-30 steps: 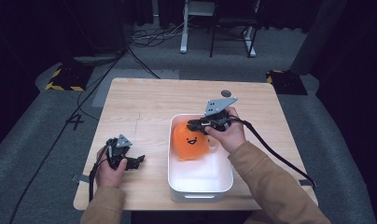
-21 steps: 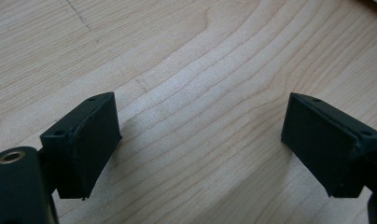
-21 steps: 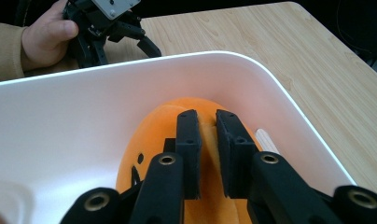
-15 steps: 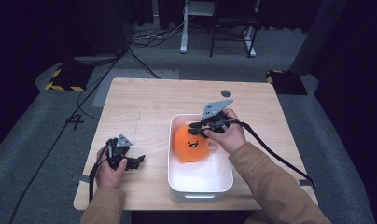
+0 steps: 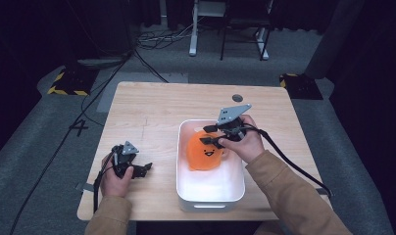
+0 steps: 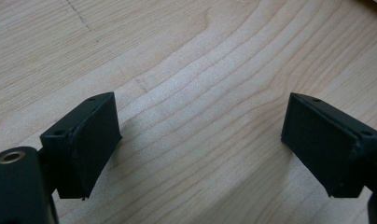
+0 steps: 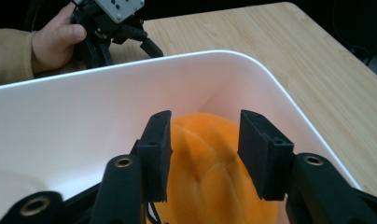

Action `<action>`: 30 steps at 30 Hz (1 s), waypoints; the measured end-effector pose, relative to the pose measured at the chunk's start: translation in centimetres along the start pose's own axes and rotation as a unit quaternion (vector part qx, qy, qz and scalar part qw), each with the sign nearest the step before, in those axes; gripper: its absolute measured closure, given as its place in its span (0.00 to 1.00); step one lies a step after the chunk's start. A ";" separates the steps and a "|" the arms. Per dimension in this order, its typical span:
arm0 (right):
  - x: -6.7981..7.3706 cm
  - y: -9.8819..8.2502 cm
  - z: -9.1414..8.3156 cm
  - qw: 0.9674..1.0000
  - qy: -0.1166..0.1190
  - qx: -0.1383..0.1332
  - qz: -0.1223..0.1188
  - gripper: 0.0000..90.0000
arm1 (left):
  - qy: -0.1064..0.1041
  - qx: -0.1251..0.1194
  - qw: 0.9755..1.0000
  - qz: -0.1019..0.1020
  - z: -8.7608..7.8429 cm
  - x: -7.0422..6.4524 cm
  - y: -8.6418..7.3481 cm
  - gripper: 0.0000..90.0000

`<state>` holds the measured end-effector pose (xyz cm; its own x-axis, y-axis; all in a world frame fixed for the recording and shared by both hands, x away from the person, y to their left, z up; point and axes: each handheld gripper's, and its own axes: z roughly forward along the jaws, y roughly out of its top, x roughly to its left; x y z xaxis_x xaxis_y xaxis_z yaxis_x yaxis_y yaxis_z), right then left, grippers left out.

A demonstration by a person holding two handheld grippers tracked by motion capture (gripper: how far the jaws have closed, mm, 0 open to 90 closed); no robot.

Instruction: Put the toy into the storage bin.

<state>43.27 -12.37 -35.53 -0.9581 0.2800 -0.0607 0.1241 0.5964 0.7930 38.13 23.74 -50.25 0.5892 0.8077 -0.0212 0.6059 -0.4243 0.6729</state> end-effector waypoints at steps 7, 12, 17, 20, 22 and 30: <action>-0.4 0.3 -1.7 1.000 -0.009 -0.021 0.004 0.56 | -0.002 0.001 1.000 -0.001 0.0 0.0 0.0 0.13; -1.3 0.2 -4.1 0.998 -0.034 -0.042 0.020 0.47 | -0.001 0.001 1.000 -0.001 0.0 0.0 0.0 0.13; -2.1 -0.2 -6.2 0.996 -0.060 -0.057 0.039 0.39 | 0.003 0.000 1.000 0.001 0.0 0.0 0.0 0.13; -2.6 -0.6 -7.4 0.993 -0.083 -0.062 0.051 0.35 | 0.003 0.000 1.000 0.001 0.0 0.0 0.0 0.13; -2.8 -0.9 -7.9 0.992 -0.095 -0.061 0.057 0.33 | 0.002 0.000 1.000 0.000 0.0 0.0 0.0 0.13; -3.7 -2.2 -9.4 0.989 -0.129 -0.046 0.060 0.25 | 0.004 -0.002 1.000 0.000 0.0 0.0 0.0 0.13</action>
<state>44.07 -21.80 -31.38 -0.8389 0.5337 -0.1067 0.1970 0.4805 0.8546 38.11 23.73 -50.24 0.5848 0.8111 -0.0145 0.6036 -0.4232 0.6757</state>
